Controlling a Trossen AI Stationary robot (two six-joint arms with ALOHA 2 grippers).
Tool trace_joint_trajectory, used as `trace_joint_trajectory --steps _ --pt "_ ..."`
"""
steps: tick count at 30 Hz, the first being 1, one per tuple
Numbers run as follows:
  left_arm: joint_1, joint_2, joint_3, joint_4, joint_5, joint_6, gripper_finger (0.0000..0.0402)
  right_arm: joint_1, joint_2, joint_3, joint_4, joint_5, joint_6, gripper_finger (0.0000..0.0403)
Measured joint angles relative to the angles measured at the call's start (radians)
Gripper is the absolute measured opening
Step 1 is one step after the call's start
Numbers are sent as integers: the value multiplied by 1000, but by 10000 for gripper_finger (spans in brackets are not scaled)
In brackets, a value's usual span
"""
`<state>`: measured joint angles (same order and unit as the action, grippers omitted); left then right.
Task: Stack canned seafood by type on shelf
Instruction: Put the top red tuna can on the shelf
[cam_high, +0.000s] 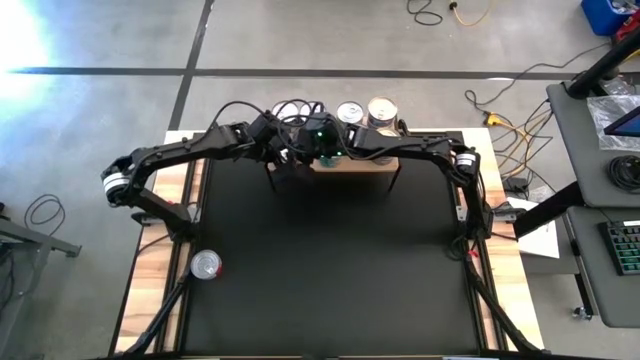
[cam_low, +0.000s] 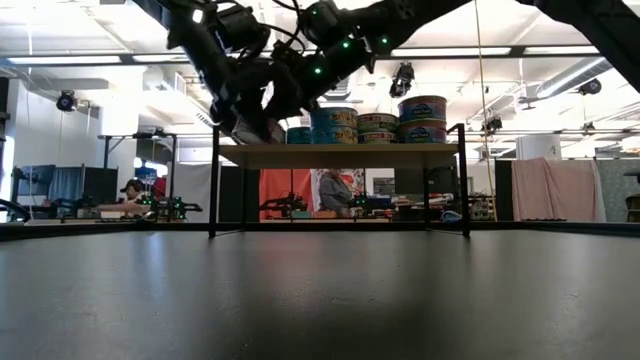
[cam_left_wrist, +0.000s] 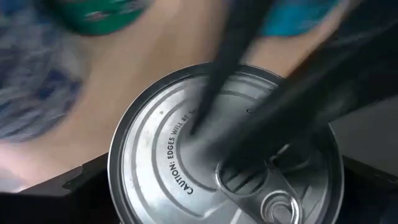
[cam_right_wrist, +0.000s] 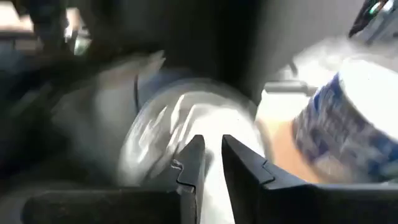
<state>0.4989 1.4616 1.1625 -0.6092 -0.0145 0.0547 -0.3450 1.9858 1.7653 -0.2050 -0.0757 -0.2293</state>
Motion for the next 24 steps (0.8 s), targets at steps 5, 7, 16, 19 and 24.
trace_joint_trajectory --steps 5,7,16,19,24 --pt "-2 2 0 14 51 1 397 1 0 1 56 -9 7 41" --pt "-1 2 -1 37 45 14 397 1 6 1 71 -27 10 34" --pt "-1 1 -8 36 58 14 399 -10 47 3 59 -141 47 10" --pt "-5 0 -9 33 65 13 399 -10 48 4 36 -143 34 9" --pt "-8 -3 2 -1 111 62 399 -8 47 3 -10 -145 -22 9"
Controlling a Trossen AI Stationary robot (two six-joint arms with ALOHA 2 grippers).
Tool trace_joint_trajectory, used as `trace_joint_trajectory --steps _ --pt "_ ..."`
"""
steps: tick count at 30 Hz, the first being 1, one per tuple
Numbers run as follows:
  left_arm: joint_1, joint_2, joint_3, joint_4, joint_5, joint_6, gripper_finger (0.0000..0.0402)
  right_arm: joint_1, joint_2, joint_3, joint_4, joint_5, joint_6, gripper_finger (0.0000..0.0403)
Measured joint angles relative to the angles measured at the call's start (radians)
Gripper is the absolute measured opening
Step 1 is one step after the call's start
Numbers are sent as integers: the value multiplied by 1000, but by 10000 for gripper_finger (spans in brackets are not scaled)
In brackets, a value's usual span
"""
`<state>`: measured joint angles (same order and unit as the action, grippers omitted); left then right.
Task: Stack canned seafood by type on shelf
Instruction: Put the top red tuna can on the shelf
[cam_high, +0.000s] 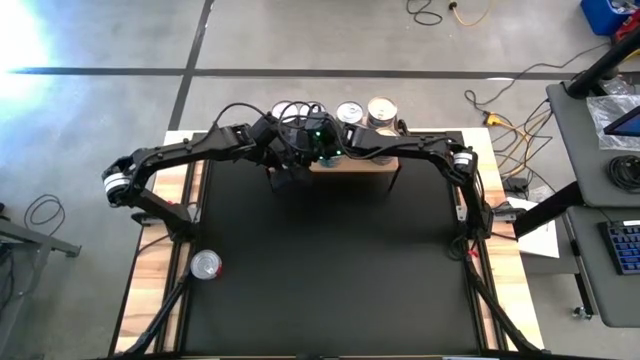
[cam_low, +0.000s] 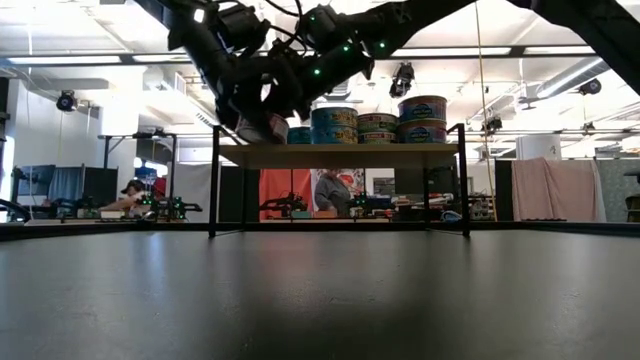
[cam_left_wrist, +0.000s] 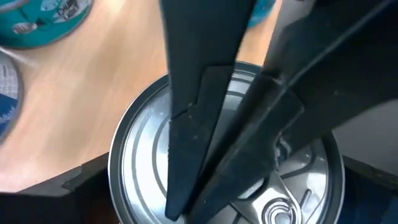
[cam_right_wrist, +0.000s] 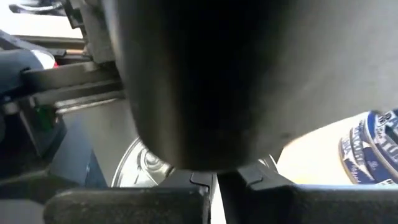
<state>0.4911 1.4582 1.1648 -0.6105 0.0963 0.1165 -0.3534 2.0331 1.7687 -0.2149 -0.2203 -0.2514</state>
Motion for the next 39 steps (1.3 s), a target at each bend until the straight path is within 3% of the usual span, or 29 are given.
trace_joint_trajectory --steps 5,15,24,30,39 --pt "0 0 11 -6 -50 43 400 -1 0 -4 1 11 -37 9" --pt "0 -4 52 -14 -43 95 400 -2 0 -12 -67 39 -53 9" --pt "26 18 45 -39 -32 77 400 -4 1 -13 -69 38 -64 9" --pt "30 19 26 -13 -101 49 400 -5 1 -11 -23 32 -24 9" --pt "29 21 21 -54 -113 -24 400 -5 4 -12 32 -16 18 9"
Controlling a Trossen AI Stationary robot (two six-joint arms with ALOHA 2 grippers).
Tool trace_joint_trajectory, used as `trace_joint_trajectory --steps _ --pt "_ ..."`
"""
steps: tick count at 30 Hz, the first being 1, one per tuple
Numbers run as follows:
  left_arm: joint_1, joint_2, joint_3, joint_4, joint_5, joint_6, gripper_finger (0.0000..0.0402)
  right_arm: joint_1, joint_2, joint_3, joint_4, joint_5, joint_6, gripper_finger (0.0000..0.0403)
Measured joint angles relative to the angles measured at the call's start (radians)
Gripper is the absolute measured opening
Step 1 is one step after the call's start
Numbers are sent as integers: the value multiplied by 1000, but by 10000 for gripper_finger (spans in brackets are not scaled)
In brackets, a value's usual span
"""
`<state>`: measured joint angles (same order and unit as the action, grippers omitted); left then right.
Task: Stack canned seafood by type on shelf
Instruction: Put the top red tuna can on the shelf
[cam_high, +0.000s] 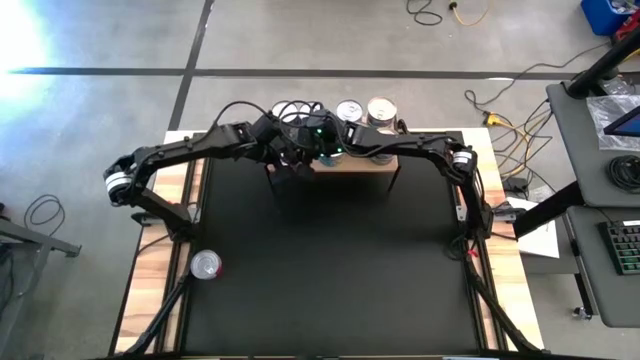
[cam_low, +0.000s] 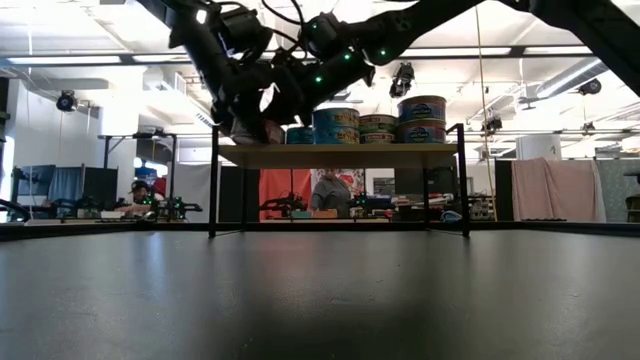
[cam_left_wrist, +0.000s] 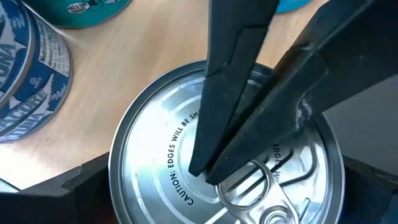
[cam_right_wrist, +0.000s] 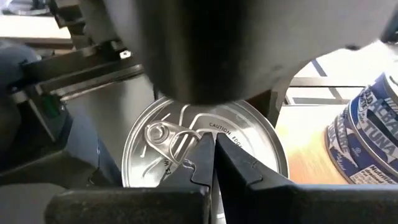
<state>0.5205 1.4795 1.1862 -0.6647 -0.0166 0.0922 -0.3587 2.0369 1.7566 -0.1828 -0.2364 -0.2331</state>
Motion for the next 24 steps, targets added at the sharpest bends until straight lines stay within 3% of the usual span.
trace_joint_trajectory --steps 8,16,24 --pt "-1 6 10 3 17 -34 400 2 3 4 -94 -7 -221 9" --pt "2 6 40 -35 26 43 400 5 3 4 -136 1 -315 9" --pt "8 1 44 2 33 3 400 33 2 3 -169 188 -462 9"
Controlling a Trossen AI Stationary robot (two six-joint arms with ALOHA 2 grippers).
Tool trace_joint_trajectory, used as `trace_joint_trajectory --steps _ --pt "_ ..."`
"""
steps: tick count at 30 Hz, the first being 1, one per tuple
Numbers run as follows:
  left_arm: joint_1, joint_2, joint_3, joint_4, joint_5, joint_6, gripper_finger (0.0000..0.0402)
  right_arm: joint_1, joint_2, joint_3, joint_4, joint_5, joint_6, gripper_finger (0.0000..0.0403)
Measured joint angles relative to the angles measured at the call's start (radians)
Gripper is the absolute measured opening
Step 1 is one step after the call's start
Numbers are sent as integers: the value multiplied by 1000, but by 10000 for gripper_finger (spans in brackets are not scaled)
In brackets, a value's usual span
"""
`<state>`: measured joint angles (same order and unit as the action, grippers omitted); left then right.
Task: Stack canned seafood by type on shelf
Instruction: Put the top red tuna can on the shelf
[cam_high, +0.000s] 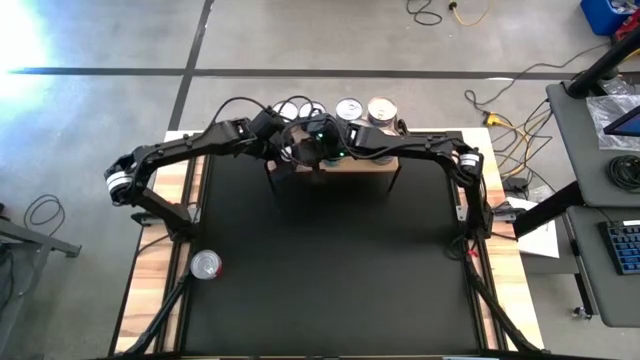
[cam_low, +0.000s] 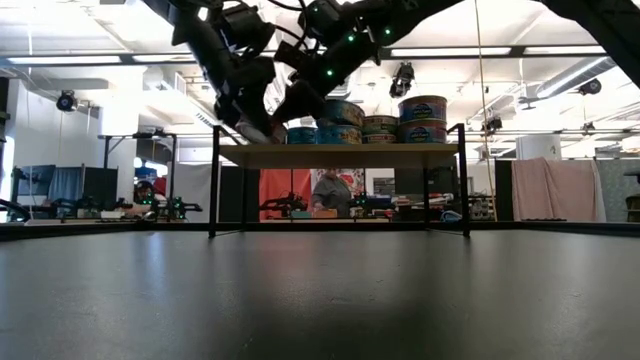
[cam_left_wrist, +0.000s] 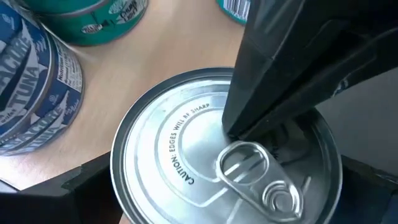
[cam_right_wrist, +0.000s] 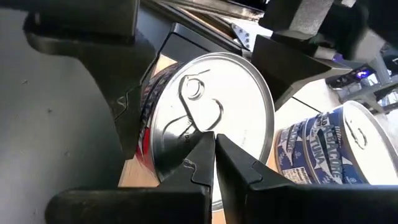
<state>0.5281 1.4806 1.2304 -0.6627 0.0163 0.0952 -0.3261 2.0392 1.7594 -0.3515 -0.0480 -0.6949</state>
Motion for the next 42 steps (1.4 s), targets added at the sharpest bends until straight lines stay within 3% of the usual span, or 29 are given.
trace_joint_trajectory --steps 16,20,24,36,42 --pt "0 -6 -6 -80 3 65 400 24 0 125 -33 2 175 9" --pt "16 -6 -14 -17 37 89 400 27 2 145 -38 154 98 9" --pt "40 -6 -28 27 52 124 400 43 -1 145 -43 241 82 9" --pt "47 -8 -66 50 49 178 400 198 -15 145 95 679 -30 9" --pt "46 -13 -95 92 55 165 400 270 -133 146 -30 741 76 9"
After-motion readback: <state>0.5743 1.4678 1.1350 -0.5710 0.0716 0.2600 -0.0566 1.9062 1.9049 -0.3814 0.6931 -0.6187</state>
